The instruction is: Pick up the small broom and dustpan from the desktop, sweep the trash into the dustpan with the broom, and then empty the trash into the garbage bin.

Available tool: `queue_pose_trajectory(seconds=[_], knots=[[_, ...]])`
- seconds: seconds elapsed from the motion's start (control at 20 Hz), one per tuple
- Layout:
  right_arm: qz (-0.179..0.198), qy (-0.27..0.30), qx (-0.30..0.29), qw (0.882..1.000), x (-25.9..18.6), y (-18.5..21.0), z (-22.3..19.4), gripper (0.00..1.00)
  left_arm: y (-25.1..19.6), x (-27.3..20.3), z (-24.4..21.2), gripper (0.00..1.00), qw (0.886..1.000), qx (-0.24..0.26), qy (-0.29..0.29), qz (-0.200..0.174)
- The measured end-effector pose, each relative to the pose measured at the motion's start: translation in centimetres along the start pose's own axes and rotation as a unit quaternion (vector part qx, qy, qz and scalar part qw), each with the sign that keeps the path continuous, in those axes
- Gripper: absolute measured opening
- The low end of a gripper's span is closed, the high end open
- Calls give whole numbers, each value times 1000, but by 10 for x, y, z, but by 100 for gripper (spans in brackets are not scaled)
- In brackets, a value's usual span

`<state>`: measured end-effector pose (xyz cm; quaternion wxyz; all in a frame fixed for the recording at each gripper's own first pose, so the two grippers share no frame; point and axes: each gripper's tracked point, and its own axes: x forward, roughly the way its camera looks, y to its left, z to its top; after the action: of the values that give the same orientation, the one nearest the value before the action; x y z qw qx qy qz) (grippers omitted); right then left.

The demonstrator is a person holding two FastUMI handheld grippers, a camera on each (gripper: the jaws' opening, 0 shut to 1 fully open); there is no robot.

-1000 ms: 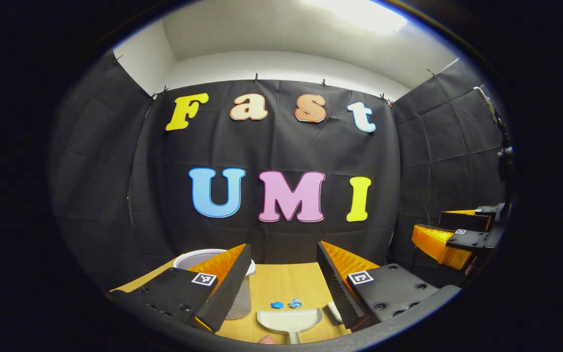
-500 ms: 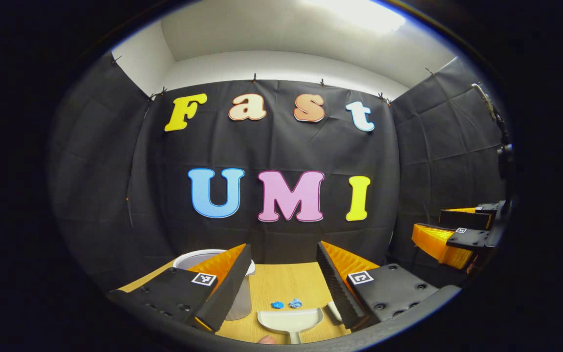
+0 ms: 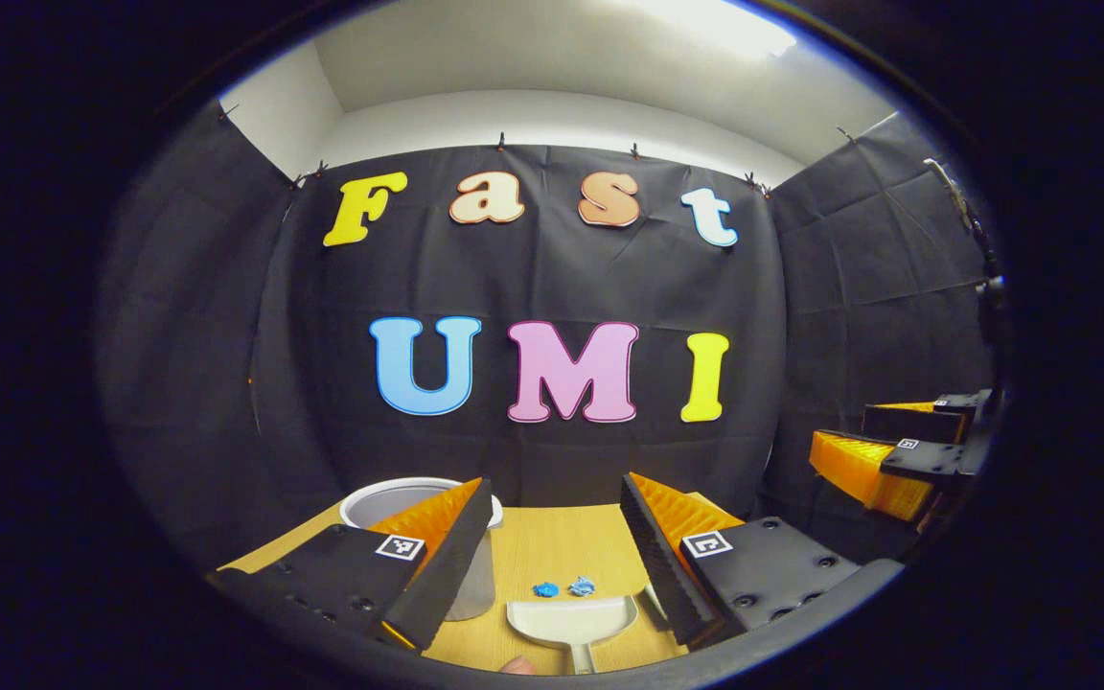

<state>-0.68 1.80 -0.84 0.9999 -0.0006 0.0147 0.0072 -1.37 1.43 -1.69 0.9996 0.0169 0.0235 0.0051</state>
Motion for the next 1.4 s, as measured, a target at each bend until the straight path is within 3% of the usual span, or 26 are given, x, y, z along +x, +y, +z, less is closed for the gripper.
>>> queue_pose_trajectory(seconds=[0.25,0.65,0.85,1.0,1.1,1.25,1.4], knots=[[11,6,-1,1000,5,12,-4,96,1,0,-11,80,1000,4,17,-7],[33,45,16,998,21,37,-32,93,18,-2,-36,80,999,-8,52,-7],[37,61,21,997,33,36,-44,96,10,7,-63,80,995,-33,88,-19],[29,106,24,994,46,27,-79,92,0,21,-113,80,983,-72,168,-33],[31,133,37,990,56,25,-99,96,-3,29,-141,81,970,-94,222,-34],[38,172,46,983,74,21,-138,96,-16,25,-186,82,940,-92,327,-33],[55,252,75,963,87,26,-198,96,-26,33,-213,83,920,-76,383,-36]])
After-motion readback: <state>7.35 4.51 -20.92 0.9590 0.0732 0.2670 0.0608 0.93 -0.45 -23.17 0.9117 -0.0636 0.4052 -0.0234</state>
